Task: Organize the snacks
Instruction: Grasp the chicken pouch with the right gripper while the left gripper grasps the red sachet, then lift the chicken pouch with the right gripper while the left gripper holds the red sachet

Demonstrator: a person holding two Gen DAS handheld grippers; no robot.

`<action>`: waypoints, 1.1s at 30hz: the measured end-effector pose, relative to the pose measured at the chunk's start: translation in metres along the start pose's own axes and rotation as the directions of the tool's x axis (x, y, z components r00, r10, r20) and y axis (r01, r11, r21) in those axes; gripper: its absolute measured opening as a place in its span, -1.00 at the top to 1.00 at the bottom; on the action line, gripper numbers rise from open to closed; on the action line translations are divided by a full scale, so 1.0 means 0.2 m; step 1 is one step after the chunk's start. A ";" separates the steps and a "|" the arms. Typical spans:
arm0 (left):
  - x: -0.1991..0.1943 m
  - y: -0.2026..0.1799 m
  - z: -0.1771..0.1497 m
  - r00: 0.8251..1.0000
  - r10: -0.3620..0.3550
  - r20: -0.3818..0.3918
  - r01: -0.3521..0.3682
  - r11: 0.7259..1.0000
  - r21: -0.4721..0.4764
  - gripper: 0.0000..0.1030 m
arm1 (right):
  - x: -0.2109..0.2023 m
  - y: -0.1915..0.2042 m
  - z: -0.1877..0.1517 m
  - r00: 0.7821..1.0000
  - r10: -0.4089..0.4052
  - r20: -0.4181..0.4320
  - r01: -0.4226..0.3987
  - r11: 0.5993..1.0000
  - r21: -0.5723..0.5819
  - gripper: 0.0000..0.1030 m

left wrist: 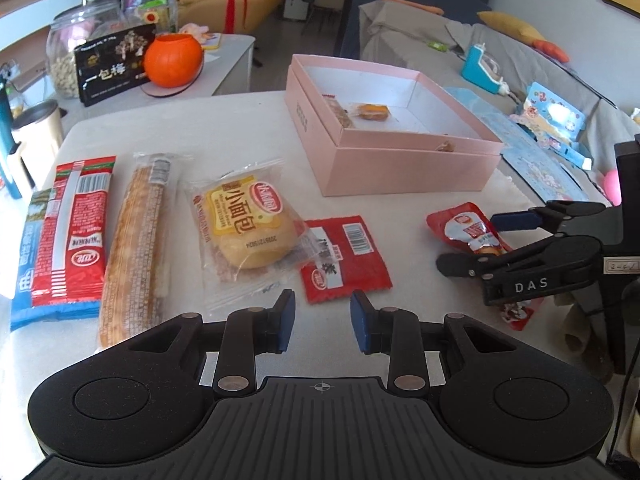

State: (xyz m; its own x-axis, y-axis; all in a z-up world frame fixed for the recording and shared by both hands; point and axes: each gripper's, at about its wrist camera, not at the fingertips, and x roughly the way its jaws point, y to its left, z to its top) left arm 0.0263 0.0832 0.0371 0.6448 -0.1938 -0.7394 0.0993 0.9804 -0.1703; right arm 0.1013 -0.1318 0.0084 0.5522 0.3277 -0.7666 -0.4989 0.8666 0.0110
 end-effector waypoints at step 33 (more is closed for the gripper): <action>0.27 -0.07 0.16 0.988 0.154 0.016 -0.154 0.974 0.163 -0.09 | 0.00 -0.03 -0.08 0.991 -0.083 0.104 0.071 0.991 0.110 -0.99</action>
State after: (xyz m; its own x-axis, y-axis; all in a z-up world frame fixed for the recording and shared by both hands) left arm 0.0843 0.0593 0.0202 0.6644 -0.0400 -0.7463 0.1207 0.9912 0.0543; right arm 0.0925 -0.1434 -0.0021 0.6581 0.2921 -0.6940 -0.3819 0.9238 0.0266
